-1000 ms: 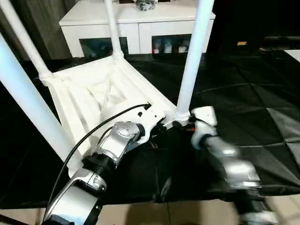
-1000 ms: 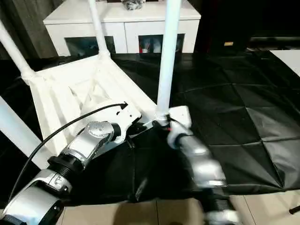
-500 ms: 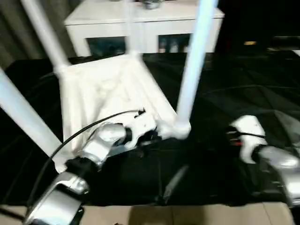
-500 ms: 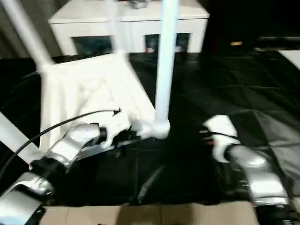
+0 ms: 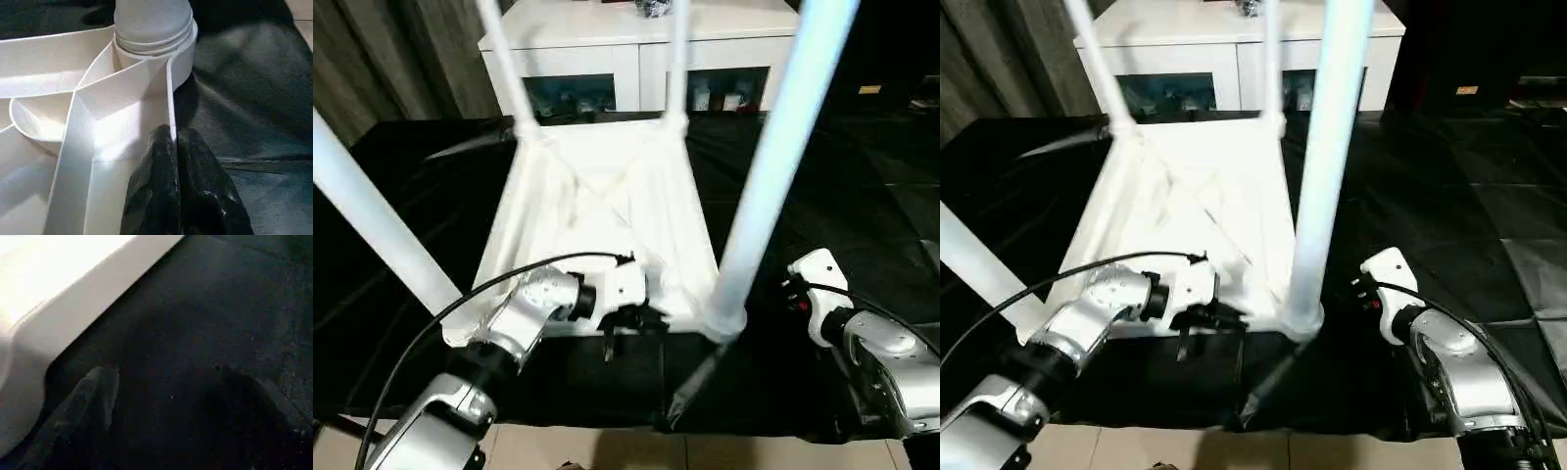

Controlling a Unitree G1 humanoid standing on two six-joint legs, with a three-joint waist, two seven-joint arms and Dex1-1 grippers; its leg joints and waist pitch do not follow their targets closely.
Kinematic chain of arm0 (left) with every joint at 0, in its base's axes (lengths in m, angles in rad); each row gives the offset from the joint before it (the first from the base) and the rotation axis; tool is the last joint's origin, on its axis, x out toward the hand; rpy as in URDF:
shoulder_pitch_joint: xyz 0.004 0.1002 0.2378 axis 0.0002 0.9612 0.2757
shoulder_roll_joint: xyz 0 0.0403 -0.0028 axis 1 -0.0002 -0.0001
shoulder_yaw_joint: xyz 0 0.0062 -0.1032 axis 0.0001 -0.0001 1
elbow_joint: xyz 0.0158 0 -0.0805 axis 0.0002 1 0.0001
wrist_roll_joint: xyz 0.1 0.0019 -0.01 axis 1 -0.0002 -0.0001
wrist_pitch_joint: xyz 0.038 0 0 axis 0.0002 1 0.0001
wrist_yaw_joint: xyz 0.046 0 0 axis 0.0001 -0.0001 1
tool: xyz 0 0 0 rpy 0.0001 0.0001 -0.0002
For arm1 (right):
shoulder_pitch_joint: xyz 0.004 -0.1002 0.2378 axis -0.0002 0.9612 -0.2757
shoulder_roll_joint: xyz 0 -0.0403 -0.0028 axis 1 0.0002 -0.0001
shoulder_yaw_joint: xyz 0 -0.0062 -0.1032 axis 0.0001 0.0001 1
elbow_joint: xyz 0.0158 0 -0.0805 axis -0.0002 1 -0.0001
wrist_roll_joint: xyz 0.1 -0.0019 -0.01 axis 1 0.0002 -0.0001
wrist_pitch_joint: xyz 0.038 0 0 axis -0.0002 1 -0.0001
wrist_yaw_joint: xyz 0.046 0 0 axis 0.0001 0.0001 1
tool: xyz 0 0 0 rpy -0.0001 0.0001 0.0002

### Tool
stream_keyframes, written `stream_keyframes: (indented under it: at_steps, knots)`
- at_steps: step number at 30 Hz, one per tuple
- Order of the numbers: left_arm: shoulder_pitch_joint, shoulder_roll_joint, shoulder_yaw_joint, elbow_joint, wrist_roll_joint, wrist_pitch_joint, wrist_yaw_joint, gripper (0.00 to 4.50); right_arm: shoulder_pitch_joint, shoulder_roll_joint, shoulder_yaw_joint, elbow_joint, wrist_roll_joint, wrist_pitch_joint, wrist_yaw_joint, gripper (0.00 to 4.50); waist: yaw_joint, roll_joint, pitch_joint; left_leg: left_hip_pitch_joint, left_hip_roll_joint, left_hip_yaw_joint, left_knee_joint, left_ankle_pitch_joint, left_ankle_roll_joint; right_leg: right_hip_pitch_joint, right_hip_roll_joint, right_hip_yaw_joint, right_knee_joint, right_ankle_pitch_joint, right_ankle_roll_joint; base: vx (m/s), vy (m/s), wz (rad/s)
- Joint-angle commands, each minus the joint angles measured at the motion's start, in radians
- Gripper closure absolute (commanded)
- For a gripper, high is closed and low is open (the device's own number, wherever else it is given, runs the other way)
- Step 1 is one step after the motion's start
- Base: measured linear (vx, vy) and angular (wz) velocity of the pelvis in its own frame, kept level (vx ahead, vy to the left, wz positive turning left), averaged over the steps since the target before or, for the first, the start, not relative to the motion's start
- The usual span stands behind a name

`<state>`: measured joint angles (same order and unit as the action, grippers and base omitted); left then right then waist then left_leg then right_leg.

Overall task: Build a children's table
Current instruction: Rotate leg to tighten

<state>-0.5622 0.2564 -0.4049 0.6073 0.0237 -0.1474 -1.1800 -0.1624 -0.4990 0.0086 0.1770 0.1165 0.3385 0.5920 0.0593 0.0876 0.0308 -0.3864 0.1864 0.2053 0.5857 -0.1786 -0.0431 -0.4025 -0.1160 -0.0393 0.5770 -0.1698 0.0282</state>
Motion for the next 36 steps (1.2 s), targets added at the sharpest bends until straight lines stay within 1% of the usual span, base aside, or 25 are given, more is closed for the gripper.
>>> stream_keyframes:
  at_steps: [1, 2, 4, 5, 8, 10, 11, 12, 13, 14, 16, 17, 18, 19, 20, 21, 22, 23, 25, 26, 30, 32, 33, 35, 36]
  knots:
    - [0.000, -0.026, 0.022, -0.027, -0.063, -0.065, 0.002, 4.50, -0.011, 0.006, 0.005, -0.003, -0.005, -0.013, -0.007, 0.94, -0.007, -0.035, -0.052, 0.019, 0.036, -0.015, -0.074, -0.270, 0.059, 0.032, -0.024, 0.019, -0.070, -0.295, -0.193, 0.000, 0.000, 0.00]
    - [-0.005, -0.026, 0.036, -0.016, -0.063, -0.067, 0.017, 4.50, -0.013, 0.012, 0.003, 0.001, -0.009, -0.021, -0.018, 0.94, -0.008, -0.036, -0.052, 0.020, 0.035, -0.014, -0.074, -0.277, 0.057, 0.031, -0.024, 0.019, -0.071, -0.306, -0.190, 0.000, 0.000, 0.00]
    - [-0.005, -0.027, 0.050, -0.017, -0.077, -0.046, 0.009, 4.06, -0.015, 0.018, 0.001, 0.003, -0.011, -0.028, -0.028, 0.87, -0.008, -0.036, -0.051, 0.019, 0.035, -0.015, -0.075, -0.280, 0.053, 0.030, -0.025, 0.019, -0.072, -0.325, -0.184, 0.000, 0.000, 0.00]
    - [0.002, -0.023, 0.060, -0.033, -0.089, -0.027, -0.002, 4.06, -0.015, 0.024, -0.003, 0.000, -0.009, -0.029, -0.037, 0.87, -0.008, -0.040, -0.051, 0.019, 0.035, -0.015, -0.075, -0.282, 0.052, 0.031, -0.025, 0.019, -0.073, -0.330, -0.181, 0.000, 0.000, 0.00]
    - [0.032, -0.020, 0.088, -0.091, -0.126, -0.001, -0.008, 3.83, -0.013, 0.049, -0.021, -0.014, -0.010, -0.048, -0.080, 0.87, -0.007, -0.038, -0.052, 0.021, 0.037, -0.014, -0.075, -0.285, 0.049, 0.028, -0.025, 0.019, -0.072, -0.324, -0.196, 0.000, 0.000, 0.00]
    - [0.048, -0.018, 0.098, -0.120, -0.139, 0.011, -0.005, 3.58, -0.007, 0.061, -0.035, -0.025, -0.008, -0.057, -0.101, 0.87, -0.010, -0.039, -0.053, 0.016, 0.038, -0.017, -0.077, -0.258, 0.044, 0.032, -0.021, 0.017, -0.062, -0.255, -0.203, 0.000, 0.000, 0.00]
    - [0.060, -0.015, 0.107, -0.146, -0.148, 0.022, 0.005, 3.54, -0.002, 0.072, -0.048, -0.039, -0.002, -0.061, -0.116, 0.87, -0.013, -0.046, -0.052, 0.015, 0.038, -0.017, -0.077, -0.255, 0.045, 0.033, -0.019, 0.018, -0.060, -0.237, -0.205, 0.000, 0.000, 0.00]
    - [0.097, -0.011, 0.138, -0.224, -0.174, 0.052, 0.047, 3.46, 0.018, 0.096, -0.078, -0.084, 0.014, -0.072, -0.149, 0.87, -0.013, -0.047, -0.056, 0.013, 0.039, -0.017, -0.075, -0.235, 0.053, 0.038, -0.022, 0.019, -0.053, -0.193, -0.212, 0.000, 0.000, 0.00]
    - [0.097, -0.011, 0.138, -0.224, -0.174, 0.052, 0.047, 3.46, 0.018, 0.096, -0.078, -0.084, 0.014, -0.072, -0.149, 0.87, -0.017, -0.048, -0.055, 0.012, 0.038, -0.016, -0.073, -0.216, 0.069, 0.038, -0.021, 0.018, -0.052, -0.161, -0.220, 0.000, 0.000, 0.00]
    - [0.133, -0.008, 0.161, -0.293, -0.199, 0.086, 0.077, 3.22, 0.038, 0.113, -0.096, -0.125, 0.030, -0.076, -0.165, 0.87, -0.018, -0.050, -0.056, 0.014, 0.036, -0.015, -0.070, -0.212, 0.075, 0.037, -0.019, 0.017, -0.051, -0.156, -0.222, 0.000, 0.000, 0.00]
    - [0.192, -0.010, 0.193, -0.392, -0.236, 0.135, 0.122, 3.12, 0.070, 0.136, -0.120, -0.186, 0.052, -0.087, -0.187, 0.87, -0.015, -0.044, -0.056, 0.014, 0.041, -0.014, -0.067, -0.176, 0.101, 0.039, -0.020, 0.019, -0.045, -0.101, -0.236, 0.000, 0.000, 0.00]
    - [0.226, -0.014, 0.213, -0.441, -0.240, 0.146, 0.163, 3.10, 0.088, 0.152, -0.136, -0.220, 0.064, -0.093, -0.206, 0.87, -0.015, -0.039, -0.056, 0.014, 0.041, -0.014, -0.067, -0.174, 0.105, 0.038, -0.020, 0.018, -0.044, -0.097, -0.239, 0.000, 0.000, 0.00]
    - [0.252, -0.016, 0.227, -0.473, -0.239, 0.151, 0.193, 2.85, 0.102, 0.165, -0.147, -0.243, 0.073, -0.099, -0.221, 0.87, -0.016, -0.041, -0.053, 0.014, 0.039, -0.012, -0.068, -0.188, 0.107, 0.036, -0.017, 0.017, -0.051, -0.124, -0.233, 0.000, 0.000, 0.00]
    - [0.295, -0.029, 0.252, -0.526, -0.243, 0.165, 0.244, 2.85, 0.128, 0.189, -0.164, -0.287, 0.093, -0.105, -0.240, 0.87, -0.016, -0.034, -0.052, 0.015, 0.039, -0.014, -0.071, -0.212, 0.095, 0.036, -0.016, 0.017, -0.052, -0.159, -0.225, 0.000, 0.000, 0.00]
    - [0.309, -0.036, 0.262, -0.541, -0.236, 0.163, 0.269, 2.73, 0.137, 0.197, -0.168, -0.302, 0.099, -0.108, -0.243, 0.87, -0.017, -0.035, -0.049, 0.015, 0.042, -0.013, -0.074, -0.234, 0.089, 0.036, -0.017, 0.018, -0.057, -0.181, -0.217, 0.000, 0.000, 0.00]
    - [0.399, -0.085, 0.318, -0.636, -0.216, 0.178, 0.405, 2.69, 0.198, 0.236, -0.179, -0.393, 0.138, -0.121, -0.249, 0.87, -0.016, -0.028, -0.047, 0.018, 0.044, -0.016, -0.078, -0.281, 0.067, 0.034, -0.016, 0.017, -0.062, -0.233, -0.199, 0.000, 0.000, 0.00]
    - [0.454, -0.115, 0.345, -0.694, -0.209, 0.193, 0.477, 2.57, 0.237, 0.250, -0.177, -0.442, 0.154, -0.135, -0.242, 0.87, -0.017, -0.033, -0.043, 0.013, 0.045, -0.018, -0.081, -0.300, 0.057, 0.035, -0.016, 0.017, -0.065, -0.240, -0.180, 0.000, 0.000, 0.00]
    - [0.454, -0.115, 0.345, -0.694, -0.209, 0.193, 0.477, 2.57, 0.237, 0.250, -0.177, -0.442, 0.154, -0.135, -0.242, 0.87, -0.018, -0.034, -0.044, 0.015, 0.048, -0.018, -0.083, -0.312, 0.054, 0.036, -0.014, 0.017, -0.066, -0.247, -0.172, 0.000, 0.000, 0.00]
    - [0.536, -0.150, 0.369, -0.780, -0.200, 0.218, 0.560, 2.28, 0.289, 0.264, -0.176, -0.498, 0.183, -0.142, -0.228, 0.87, -0.020, -0.034, -0.038, 0.016, 0.044, -0.022, -0.090, -0.380, 0.024, 0.029, -0.011, 0.018, -0.077, -0.350, -0.132, 0.000, 0.000, 0.00]
    - [0.581, -0.165, 0.385, -0.819, -0.181, 0.203, 0.604, 2.28, 0.317, 0.268, -0.181, -0.524, 0.190, -0.152, -0.227, 0.87, -0.019, -0.034, -0.035, 0.016, 0.044, -0.023, -0.092, -0.397, 0.017, 0.027, -0.011, 0.018, -0.081, -0.377, -0.119, 0.000, 0.000, 0.00]
    - [0.695, -0.194, 0.427, -0.903, -0.138, 0.161, 0.704, 2.28, 0.397, 0.260, -0.175, -0.583, 0.201, -0.165, -0.197, 0.87, -0.026, -0.041, -0.024, 0.023, 0.033, -0.030, -0.093, -0.498, -0.013, 0.007, -0.010, 0.017, -0.108, -0.585, -0.024, 0.000, 0.000, 0.00]
    - [0.725, -0.204, 0.437, -0.923, -0.130, 0.140, 0.724, 2.28, 0.412, 0.257, -0.171, -0.595, 0.205, -0.162, -0.187, 0.87, -0.030, -0.045, -0.020, 0.018, 0.033, -0.035, -0.094, -0.509, -0.017, 0.007, -0.011, 0.016, -0.114, -0.628, 0.005, 0.000, 0.000, 0.00]
    - [0.760, -0.222, 0.452, -0.941, -0.120, 0.120, 0.752, 2.28, 0.428, 0.248, -0.158, -0.606, 0.202, -0.163, -0.171, 0.87, -0.030, -0.046, -0.019, 0.020, 0.032, -0.037, -0.092, -0.522, -0.020, 0.002, -0.011, 0.015, -0.117, -0.652, 0.017, 0.000, 0.000, 0.00]
    - [0.821, -0.240, 0.470, -0.968, -0.111, 0.065, 0.781, 2.28, 0.447, 0.230, -0.132, -0.612, 0.191, -0.169, -0.145, 0.87, -0.033, -0.047, -0.020, 0.014, 0.031, -0.042, -0.093, -0.523, -0.022, 0.007, -0.012, 0.014, -0.118, -0.658, 0.030, 0.000, 0.000, 0.00]
    - [0.846, -0.251, 0.476, -0.983, -0.111, 0.048, 0.800, 2.28, 0.454, 0.226, -0.126, -0.614, 0.194, -0.169, -0.139, 0.87, -0.034, -0.049, -0.019, 0.015, 0.030, -0.044, -0.094, -0.534, -0.023, 0.004, -0.011, 0.012, -0.119, -0.667, 0.036, 0.000, 0.000, 0.00]
